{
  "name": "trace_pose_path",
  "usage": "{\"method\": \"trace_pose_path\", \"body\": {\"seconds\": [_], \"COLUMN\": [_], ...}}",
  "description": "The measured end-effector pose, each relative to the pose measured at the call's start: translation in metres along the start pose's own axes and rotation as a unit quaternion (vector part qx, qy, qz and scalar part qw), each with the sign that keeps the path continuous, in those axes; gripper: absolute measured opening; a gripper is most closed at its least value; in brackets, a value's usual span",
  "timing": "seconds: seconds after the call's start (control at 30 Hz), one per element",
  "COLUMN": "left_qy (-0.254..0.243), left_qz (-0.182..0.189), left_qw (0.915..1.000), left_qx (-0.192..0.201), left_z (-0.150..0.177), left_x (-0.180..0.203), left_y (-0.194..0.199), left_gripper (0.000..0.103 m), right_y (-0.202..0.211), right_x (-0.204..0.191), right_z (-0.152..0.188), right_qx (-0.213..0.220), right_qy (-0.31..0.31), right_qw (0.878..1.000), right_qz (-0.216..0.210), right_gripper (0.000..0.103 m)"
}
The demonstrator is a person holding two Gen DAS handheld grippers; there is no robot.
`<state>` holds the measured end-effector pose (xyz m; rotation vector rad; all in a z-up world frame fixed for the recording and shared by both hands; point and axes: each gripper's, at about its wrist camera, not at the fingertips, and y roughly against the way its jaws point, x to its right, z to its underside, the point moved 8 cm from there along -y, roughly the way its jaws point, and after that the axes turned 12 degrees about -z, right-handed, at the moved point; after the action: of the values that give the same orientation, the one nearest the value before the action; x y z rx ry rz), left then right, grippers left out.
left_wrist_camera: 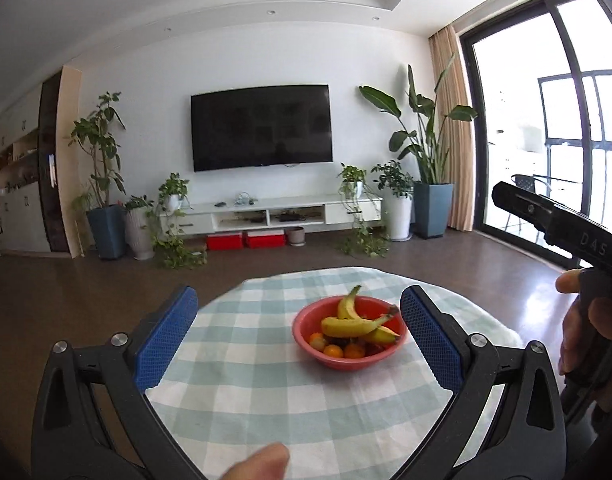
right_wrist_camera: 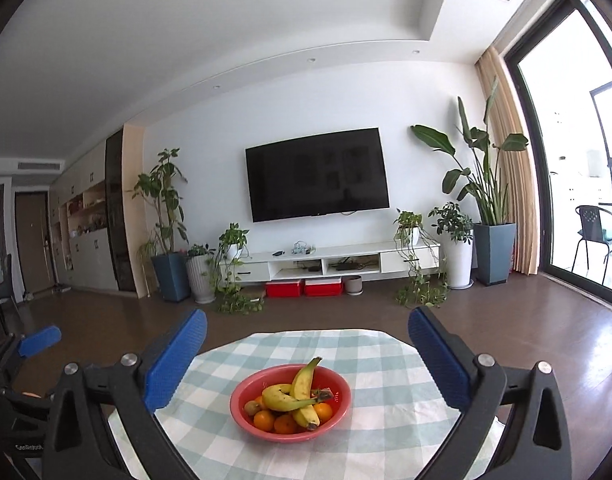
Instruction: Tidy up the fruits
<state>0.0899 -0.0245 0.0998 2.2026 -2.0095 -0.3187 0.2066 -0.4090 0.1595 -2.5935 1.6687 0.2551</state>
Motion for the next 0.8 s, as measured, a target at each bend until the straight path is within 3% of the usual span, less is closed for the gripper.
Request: {"method": "trace_pose_path", "body": {"seconds": [0.07, 0.17, 0.27, 0.53, 0.8], "left_qy": [0.009, 0.005, -0.005, -0.023, -0.011], "left_qz": [0.025, 0.016, 0.028, -0.015, -0.028], "left_qw": [0.9992, 0.9991, 0.9977, 0.9922, 0.9832], "left_qx": [-0.031, -0.038, -0.062, -0.121, -0.180], "left_z": [0.004, 0.008, 0.018, 0.051, 0.081], "left_x": [0.006, 0.013, 0.026, 0.038, 0.030], "left_y": [0.004, 0.013, 0.017, -0.003, -0.034], "left_gripper": [0.103, 0.103, 0.103, 0.103, 0.103], "right_y": [0.015, 0.036, 0.044, 0.043, 0.035], "right_x": [0.006, 0.006, 0.007, 0.013, 0.015], "right_z": [-0.009, -0.010, 0.001, 0.050, 0.080], "right_qx": [0.016, 0.037, 0.029, -0.046, -0.107], "right_qy": [-0.020, -0.020, -0.015, -0.017, -0.011], "right_qw": [1.000, 0.999, 0.999, 0.997, 0.991], "right_qz": [0.008, 0.019, 0.032, 0.061, 0.085], "right_gripper": [0.103, 0.103, 0.103, 0.103, 0.103]}}
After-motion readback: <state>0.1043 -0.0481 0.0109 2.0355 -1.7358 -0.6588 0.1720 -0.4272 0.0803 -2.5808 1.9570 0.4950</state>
